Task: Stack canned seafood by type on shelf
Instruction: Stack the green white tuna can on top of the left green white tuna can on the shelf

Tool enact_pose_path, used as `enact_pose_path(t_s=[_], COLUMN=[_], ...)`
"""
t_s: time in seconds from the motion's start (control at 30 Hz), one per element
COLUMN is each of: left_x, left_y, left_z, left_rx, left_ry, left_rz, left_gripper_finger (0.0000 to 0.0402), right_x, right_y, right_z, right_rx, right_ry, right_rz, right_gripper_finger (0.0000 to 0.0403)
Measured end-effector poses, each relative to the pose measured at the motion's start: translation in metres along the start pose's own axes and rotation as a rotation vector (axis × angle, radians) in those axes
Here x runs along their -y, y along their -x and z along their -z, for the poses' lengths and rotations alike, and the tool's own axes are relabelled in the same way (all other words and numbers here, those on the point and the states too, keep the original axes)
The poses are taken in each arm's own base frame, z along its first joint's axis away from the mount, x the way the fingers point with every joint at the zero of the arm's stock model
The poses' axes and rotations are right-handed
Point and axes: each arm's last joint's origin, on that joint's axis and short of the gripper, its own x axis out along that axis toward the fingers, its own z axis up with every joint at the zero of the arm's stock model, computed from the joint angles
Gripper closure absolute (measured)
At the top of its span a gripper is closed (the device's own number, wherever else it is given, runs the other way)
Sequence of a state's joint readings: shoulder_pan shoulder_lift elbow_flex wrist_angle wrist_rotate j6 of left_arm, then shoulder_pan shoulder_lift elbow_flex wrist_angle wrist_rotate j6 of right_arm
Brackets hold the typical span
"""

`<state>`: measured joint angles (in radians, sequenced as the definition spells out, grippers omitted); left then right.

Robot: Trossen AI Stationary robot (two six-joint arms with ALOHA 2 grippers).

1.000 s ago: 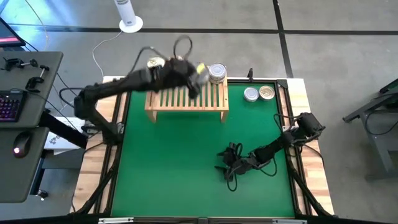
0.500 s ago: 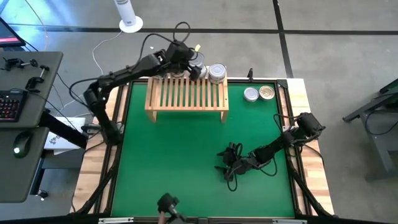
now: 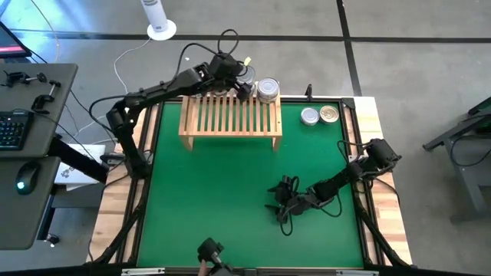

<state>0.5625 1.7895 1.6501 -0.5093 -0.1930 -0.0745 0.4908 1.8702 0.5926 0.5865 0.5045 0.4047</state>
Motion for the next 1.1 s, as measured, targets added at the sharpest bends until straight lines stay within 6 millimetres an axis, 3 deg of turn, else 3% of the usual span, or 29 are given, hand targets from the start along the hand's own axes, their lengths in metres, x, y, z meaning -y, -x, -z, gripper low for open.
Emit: enact_pose_path(t_s=[0.43, 0.87, 1.1], left_x=[0.007, 0.013, 0.012], left_y=[0.023, -0.001, -0.002], left_z=[-0.008, 0.001, 0.002], left_rx=[0.058, 0.011, 0.010], left_ry=[-0.008, -0.010, 0.026], left_rz=[0.007, 0.044, 0.003], left_gripper_finger=[0.0042, 0.0041, 0.0041], right_x=[0.000, 0.000, 0.000], right_y=[0.000, 0.000, 0.000], right_z=[0.000, 0.000, 0.000], right_rx=[0.001, 0.001, 0.002], right_ry=[0.001, -0.006, -0.006], right_rz=[0.000, 0.000, 0.000], right_gripper_finger=[0.0112, 0.0112, 0.0112])
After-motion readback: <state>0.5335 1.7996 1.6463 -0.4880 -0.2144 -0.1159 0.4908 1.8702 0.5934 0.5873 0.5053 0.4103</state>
